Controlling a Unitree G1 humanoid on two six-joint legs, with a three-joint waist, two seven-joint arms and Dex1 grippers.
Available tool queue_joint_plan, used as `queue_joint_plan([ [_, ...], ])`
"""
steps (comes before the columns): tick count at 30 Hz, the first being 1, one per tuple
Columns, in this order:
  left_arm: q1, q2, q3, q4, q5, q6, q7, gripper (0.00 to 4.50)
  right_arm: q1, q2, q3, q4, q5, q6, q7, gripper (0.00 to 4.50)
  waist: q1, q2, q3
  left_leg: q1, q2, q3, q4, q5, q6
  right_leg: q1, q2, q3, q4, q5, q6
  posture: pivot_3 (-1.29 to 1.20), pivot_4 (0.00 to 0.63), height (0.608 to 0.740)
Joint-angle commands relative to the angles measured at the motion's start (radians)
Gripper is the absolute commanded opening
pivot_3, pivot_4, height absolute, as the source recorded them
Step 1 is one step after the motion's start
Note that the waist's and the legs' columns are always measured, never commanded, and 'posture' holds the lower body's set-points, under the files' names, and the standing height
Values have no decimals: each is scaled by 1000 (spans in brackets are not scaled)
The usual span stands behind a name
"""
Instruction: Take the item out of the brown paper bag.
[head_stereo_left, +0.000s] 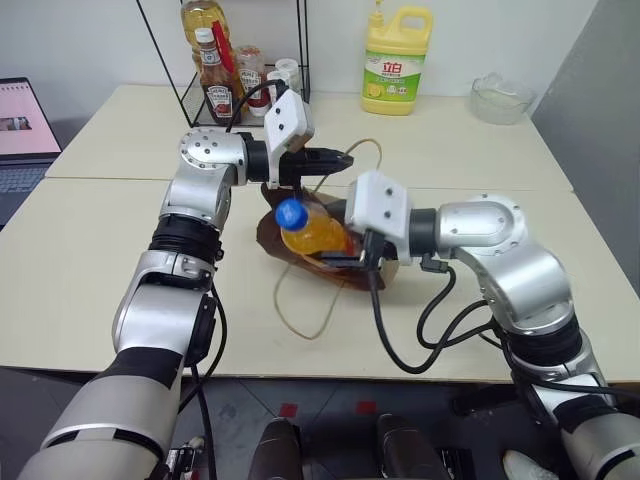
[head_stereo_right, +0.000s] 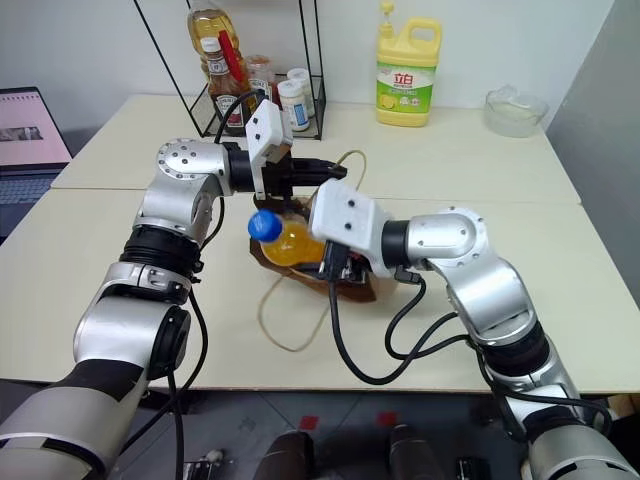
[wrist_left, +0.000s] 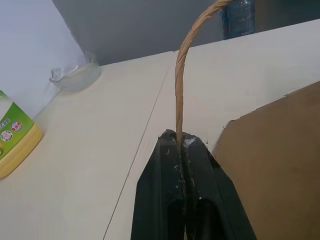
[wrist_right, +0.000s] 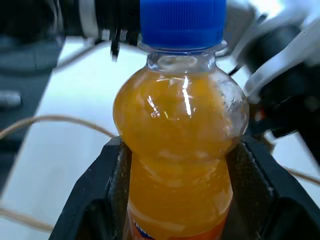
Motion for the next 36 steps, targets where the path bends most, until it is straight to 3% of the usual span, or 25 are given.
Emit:
queue_joint_plan([
  [1, -37, -4, 8, -3, 5, -23, 11, 0, -59, 11, -143, -79, 110, 81, -63, 2411, 0, 0, 0, 0, 0, 0, 0, 0, 0, 0, 0, 0, 0, 0, 0, 0, 150, 740],
  [10, -43, -18, 10, 13, 15, -35, 14, 0, -116, -26, -287, -55, 244, 142, -191, 2409, 0, 0, 0, 0, 0, 0, 0, -1, 1, 0, 0, 0, 0, 0, 0, 0, 150, 740],
  [16, -41, -11, 13, 18, 20, -47, 17, 0, -165, -107, -402, -42, 343, 187, -245, 2409, 1, 0, 0, 0, 0, 0, -1, -1, 1, 0, 0, 0, 0, 0, 0, 0, 150, 740],
  [24, -31, -5, 13, 12, 22, -53, 23, 0, -110, -357, -515, -24, 402, 201, -239, 2409, 2, 1, 1, -1, 0, 0, -1, -1, 2, 0, 0, 0, -1, 0, 0, 0, 150, 740],
  [30, -27, -2, 20, -1, 14, -42, 31, 0, 193, -718, -379, 38, 153, -103, -108, 2408, 15, 1, 1, -1, -1, 2, -1, -1, 2, 0, 0, 2, -3, 0, 0, 0, 150, 740],
  [36, -19, -5, 20, -20, 7, -30, 36, 0, 349, -829, -52, 212, -207, -494, -79, 2407, 0, 1, 1, -1, -1, 3, 0, -1, 2, -1, 0, 4, -2, -1, 0, 0, 150, 740],
])
